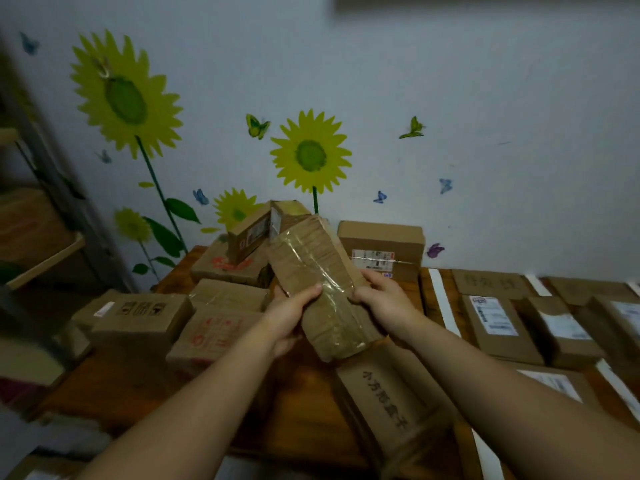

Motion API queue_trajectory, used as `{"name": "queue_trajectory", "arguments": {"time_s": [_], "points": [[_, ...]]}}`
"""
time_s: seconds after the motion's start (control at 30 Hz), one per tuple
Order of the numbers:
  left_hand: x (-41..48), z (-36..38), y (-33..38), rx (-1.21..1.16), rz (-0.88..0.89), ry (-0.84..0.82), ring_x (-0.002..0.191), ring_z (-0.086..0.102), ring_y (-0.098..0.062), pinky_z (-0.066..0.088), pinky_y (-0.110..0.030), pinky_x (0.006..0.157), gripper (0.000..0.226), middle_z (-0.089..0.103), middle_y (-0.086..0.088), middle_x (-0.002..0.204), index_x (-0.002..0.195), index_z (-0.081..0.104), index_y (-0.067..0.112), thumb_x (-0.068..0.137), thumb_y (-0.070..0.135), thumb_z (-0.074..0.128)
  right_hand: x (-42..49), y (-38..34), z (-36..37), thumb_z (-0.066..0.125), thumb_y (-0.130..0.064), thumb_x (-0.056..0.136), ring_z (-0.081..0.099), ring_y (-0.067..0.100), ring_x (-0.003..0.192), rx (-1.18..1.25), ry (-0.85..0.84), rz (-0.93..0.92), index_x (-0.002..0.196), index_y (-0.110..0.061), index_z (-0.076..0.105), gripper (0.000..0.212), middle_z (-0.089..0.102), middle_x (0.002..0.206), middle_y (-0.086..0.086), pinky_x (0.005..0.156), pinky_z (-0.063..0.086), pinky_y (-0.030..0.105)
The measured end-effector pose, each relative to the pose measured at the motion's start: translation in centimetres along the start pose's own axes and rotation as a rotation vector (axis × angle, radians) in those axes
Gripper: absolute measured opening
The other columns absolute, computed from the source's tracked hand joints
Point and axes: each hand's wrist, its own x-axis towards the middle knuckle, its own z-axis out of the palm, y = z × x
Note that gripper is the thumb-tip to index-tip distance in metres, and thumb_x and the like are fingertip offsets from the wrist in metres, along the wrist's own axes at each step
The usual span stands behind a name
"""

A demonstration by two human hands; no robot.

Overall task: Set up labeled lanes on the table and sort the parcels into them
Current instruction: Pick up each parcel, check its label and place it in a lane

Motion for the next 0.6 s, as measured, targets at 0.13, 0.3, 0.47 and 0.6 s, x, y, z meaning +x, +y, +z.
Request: {"name": "queue_trajectory", "arguments": {"time_s": [0.13, 0.3, 0.47, 0.6], "points": [[-2.6, 0.5, 0.3, -0.063, 0.149, 0.023, 0.093, 0.065, -0.021, 0.053, -0.036, 0.071, 0.065, 0.064, -0.006, 0.110, 0.135, 0.037, 0.019, 0.080, 0.013, 0.072, -3.4, -0.7, 0.9, 0.061, -0.032, 0.089, 0.064, 0.015, 0.100, 0.001, -0.026, 0.002, 0.132, -0.029, 0.049, 0.045, 0.063, 0.116, -0.005, 0.085, 0.054, 0.035], [-5.1, 0.7, -0.6, -0.073, 0.119, -0.136, 0.106, 0.063, -0.027, 0.051, -0.046, 0.089, 0.062, 0.063, -0.011, 0.121, 0.138, 0.044, 0.019, 0.085, 0.051, 0.054, -7.2, -0.2, -0.3, 0.072, -0.029, 0.082, 0.063, 0.011, 0.102, -0.018, -0.005, -0.013, 0.134, -0.030, 0.047, 0.058, 0.063, 0.114, -0.011, 0.082, 0.053, 0.030], [-6.7, 0.0, 0.9, -0.255, -0.200, -0.337, 0.133, 0.030, -0.052, 0.022, -0.075, 0.096, 0.097, 0.039, -0.019, 0.146, 0.142, 0.038, 0.031, 0.069, 0.090, 0.017, -9.8, 0.5, -2.2, 0.076, -0.020, 0.078, 0.040, 0.018, 0.127, -0.282, 0.091, -0.096, 0.146, -0.036, 0.027, 0.085, 0.039, 0.140, -0.009, 0.102, 0.044, 0.042], [-9.7, 2.7, 2.0, -0.207, -0.118, -0.370, 0.119, 0.049, -0.044, 0.042, -0.062, 0.090, 0.057, 0.063, -0.020, 0.115, 0.113, 0.062, 0.023, 0.089, 0.066, 0.033, -10.5, 1.3, -3.8, 0.071, -0.010, 0.080, 0.036, 0.024, 0.134, -0.429, 0.171, -0.117, 0.150, -0.038, 0.018, 0.092, 0.033, 0.147, -0.002, 0.109, 0.038, 0.044]]}}
